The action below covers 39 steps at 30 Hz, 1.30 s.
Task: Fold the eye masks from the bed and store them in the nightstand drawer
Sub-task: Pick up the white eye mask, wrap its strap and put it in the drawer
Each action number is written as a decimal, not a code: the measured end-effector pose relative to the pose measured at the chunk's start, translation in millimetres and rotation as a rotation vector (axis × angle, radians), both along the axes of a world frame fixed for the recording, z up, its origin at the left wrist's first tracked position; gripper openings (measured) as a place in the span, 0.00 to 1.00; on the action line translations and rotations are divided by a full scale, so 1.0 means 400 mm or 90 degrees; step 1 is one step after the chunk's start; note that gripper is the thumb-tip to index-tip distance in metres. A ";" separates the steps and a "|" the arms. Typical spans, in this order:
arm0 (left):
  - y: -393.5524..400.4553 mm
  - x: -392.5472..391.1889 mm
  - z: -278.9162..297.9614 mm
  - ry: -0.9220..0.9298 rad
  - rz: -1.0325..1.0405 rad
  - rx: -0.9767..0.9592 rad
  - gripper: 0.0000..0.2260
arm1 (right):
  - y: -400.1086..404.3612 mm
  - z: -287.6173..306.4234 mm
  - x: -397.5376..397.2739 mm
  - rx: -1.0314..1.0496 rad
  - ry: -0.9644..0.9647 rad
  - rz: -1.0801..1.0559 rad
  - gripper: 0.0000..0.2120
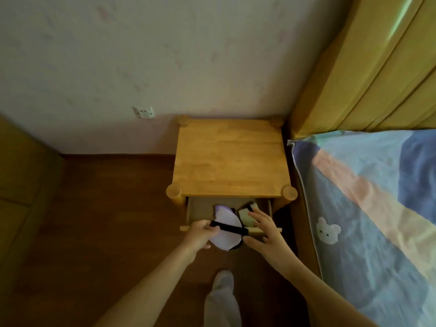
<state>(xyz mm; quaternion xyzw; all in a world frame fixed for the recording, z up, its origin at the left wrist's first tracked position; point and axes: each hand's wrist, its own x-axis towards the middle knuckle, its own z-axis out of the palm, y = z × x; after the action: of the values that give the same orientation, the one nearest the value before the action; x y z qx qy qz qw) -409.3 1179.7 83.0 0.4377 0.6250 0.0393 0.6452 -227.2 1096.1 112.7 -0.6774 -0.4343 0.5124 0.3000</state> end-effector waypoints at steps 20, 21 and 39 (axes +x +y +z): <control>0.326 0.041 -0.773 0.466 -0.092 -0.094 0.18 | 0.189 -0.535 0.062 -0.145 0.082 -0.004 0.16; 0.329 0.045 -0.775 0.477 -0.094 -0.105 0.18 | 0.191 -0.536 0.060 -0.144 0.093 -0.013 0.16; 0.292 0.069 -0.399 0.546 -0.346 0.088 0.13 | 0.256 -0.272 0.119 -0.043 0.018 0.017 0.14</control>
<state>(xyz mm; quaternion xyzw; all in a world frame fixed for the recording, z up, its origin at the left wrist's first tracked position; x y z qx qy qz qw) -381.9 1296.4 -76.7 0.6027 0.6929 -0.2723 0.2871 -179.5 1198.3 4.0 -0.6742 -0.4215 0.5399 0.2763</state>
